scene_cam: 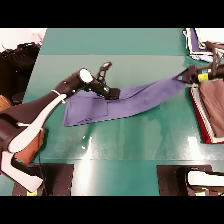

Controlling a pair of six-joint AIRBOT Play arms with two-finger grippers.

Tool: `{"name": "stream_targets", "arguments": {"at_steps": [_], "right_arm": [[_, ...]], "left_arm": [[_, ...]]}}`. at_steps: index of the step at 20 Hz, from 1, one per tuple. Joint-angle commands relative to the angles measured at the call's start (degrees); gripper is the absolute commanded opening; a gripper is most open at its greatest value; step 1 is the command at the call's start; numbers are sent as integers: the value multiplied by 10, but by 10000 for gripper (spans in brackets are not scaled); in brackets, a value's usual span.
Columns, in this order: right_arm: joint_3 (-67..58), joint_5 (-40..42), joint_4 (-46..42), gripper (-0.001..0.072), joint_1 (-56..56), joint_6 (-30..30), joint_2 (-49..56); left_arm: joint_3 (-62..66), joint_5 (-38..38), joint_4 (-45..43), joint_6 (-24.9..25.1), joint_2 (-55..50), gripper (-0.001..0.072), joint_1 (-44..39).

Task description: Fold the shirts.

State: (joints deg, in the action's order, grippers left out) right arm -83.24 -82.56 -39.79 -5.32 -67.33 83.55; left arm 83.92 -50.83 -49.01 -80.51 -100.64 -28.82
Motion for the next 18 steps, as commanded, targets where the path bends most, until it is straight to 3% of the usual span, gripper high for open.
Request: {"name": "stream_targets", "arguments": {"at_steps": [1,8,12,16,18], "right_arm": [[-76,-1,32,11,58,-18,-34],[-149,28,31,11,195,-23,-34],[-149,36,23,12,243,-22,-21],[-149,77,34,12,322,-19,8],[-149,128,74,12,377,10,33]], "left_arm": [[35,-14,0,-5,-51,23,-30],[40,5,0,-5,-56,23,-33],[86,-52,-9,-6,-45,22,2],[92,-84,-118,-26,57,22,94],[92,-108,-170,-26,121,23,155]]}}
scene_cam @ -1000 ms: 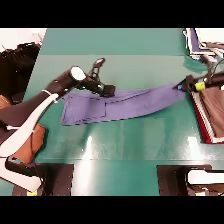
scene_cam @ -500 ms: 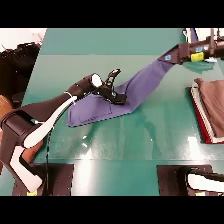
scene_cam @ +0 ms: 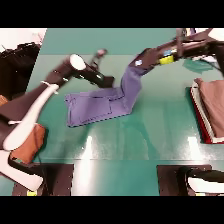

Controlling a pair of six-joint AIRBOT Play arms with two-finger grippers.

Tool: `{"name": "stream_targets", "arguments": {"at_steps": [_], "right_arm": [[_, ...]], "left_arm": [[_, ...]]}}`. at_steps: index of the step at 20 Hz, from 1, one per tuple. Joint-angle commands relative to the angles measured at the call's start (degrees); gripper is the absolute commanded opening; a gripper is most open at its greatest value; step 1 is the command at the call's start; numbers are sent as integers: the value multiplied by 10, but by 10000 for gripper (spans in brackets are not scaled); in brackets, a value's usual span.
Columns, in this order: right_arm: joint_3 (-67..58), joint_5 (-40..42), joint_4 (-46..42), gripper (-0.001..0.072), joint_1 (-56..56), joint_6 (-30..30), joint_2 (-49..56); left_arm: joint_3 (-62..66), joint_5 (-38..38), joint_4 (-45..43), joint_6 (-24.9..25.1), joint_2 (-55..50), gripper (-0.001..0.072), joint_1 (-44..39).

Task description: Fold the shirts.

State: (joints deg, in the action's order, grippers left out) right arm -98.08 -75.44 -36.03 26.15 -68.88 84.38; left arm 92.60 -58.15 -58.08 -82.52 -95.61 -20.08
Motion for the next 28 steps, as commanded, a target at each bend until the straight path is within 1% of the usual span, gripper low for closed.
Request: {"name": "stream_targets", "arguments": {"at_steps": [1,3,5,6,7,8,9,10,11,12,13,14,16,18,21,22,23,24,26,28], "right_arm": [[-1,94,60,12,97,44,43],[-2,171,83,12,166,70,87],[-21,227,78,15,229,88,143],[-46,234,74,69,254,95,173],[-76,234,73,324,275,118,204],[-103,228,68,544,288,127,230],[-126,218,56,579,294,128,248],[-149,189,37,575,294,123,260],[-164,164,12,572,287,92,263],[-173,137,-23,501,276,55,261],[-175,105,-63,437,260,33,253],[-171,70,-98,437,239,19,243],[-124,30,-128,438,193,5,214],[-40,25,-137,437,139,-12,175],[99,56,-135,438,49,-38,122],[141,71,-134,470,21,-45,110],[172,83,-127,578,-3,-46,104],[198,95,-108,642,-21,-46,103],[226,114,-68,640,-42,-46,116],[217,111,-50,637,-35,-46,150]], "left_arm": [[5,-46,-97,-5,101,23,98],[5,-66,-130,0,158,24,155],[5,-82,-141,1,199,24,203],[5,-91,-141,1,214,24,223],[5,-97,-141,1,224,24,237],[5,-104,-141,1,230,24,249],[5,-111,-141,1,233,24,256],[5,-119,-142,2,233,24,256],[5,-125,-142,6,232,24,256],[4,-129,-140,5,232,23,256],[4,-129,-139,5,232,24,256],[4,-129,-139,5,232,24,256],[4,-130,-139,5,232,24,256],[4,-130,-139,5,232,24,256],[4,-130,-135,5,232,24,256],[4,-130,-134,5,232,24,256],[4,-130,-131,5,232,24,256],[4,-130,-128,5,232,24,255],[4,-129,-117,5,232,24,254],[4,-120,-99,5,232,24,254]]}}
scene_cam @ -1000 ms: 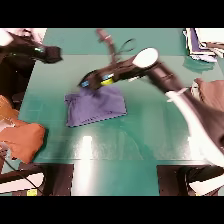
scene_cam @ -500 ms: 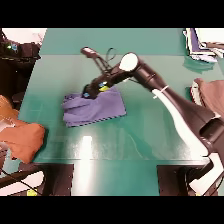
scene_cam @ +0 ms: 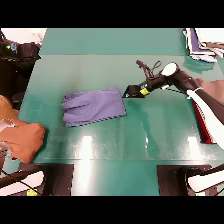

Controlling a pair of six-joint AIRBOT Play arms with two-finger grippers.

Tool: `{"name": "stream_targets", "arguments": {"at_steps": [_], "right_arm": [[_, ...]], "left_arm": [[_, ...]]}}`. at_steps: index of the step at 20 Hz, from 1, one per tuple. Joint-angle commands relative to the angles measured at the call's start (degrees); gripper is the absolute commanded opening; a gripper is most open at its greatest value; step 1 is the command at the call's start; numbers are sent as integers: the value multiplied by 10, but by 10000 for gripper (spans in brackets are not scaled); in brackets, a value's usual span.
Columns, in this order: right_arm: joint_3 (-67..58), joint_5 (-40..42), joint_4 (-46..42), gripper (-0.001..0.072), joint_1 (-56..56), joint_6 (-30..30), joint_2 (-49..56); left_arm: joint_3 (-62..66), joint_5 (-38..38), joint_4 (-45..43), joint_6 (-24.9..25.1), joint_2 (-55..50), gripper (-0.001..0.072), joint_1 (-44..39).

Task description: Fold the shirts.

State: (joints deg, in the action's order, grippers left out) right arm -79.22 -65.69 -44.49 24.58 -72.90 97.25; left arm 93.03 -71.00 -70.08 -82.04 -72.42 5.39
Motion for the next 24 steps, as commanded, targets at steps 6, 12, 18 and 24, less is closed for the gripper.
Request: {"name": "stream_targets", "arguments": {"at_steps": [6,12,18,24], "right_arm": [[-97,-18,106,534,67,-4,156],[-193,-19,98,13,106,29,186],[-214,-19,41,12,-21,-13,77],[-214,-48,-115,13,-262,-64,-63]], "left_arm": [[0,13,52,0,0,24,-1],[0,-5,79,0,0,22,-16],[0,6,67,0,0,23,-129],[0,30,67,-1,0,23,-185]]}}
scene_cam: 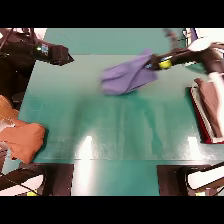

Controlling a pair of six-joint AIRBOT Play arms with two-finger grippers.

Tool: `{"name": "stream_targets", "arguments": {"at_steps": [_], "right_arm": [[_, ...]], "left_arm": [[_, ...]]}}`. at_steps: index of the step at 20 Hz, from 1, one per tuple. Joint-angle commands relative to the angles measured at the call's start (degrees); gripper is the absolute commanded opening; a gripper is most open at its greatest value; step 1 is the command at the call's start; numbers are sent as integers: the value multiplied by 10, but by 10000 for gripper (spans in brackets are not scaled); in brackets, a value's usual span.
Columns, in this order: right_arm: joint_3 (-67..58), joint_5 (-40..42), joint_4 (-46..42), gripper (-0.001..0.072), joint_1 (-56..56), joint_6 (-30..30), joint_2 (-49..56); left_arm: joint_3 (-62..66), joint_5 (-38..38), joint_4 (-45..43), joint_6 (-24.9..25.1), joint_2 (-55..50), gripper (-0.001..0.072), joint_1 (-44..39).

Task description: Fold the shirts.

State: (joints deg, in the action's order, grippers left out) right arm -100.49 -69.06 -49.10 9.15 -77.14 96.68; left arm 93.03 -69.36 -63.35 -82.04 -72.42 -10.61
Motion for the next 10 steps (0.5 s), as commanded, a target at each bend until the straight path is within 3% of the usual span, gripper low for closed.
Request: {"name": "stream_targets", "arguments": {"at_steps": [1,6,10], "right_arm": [[-2,-20,-76,12,-153,-24,-69],[-2,-34,-76,12,-336,-24,-82],[-2,-25,-75,12,-386,-23,-83]], "left_arm": [[0,22,0,-1,0,23,-31],[0,52,8,-10,0,23,-37],[0,65,8,-20,0,24,-37]]}}
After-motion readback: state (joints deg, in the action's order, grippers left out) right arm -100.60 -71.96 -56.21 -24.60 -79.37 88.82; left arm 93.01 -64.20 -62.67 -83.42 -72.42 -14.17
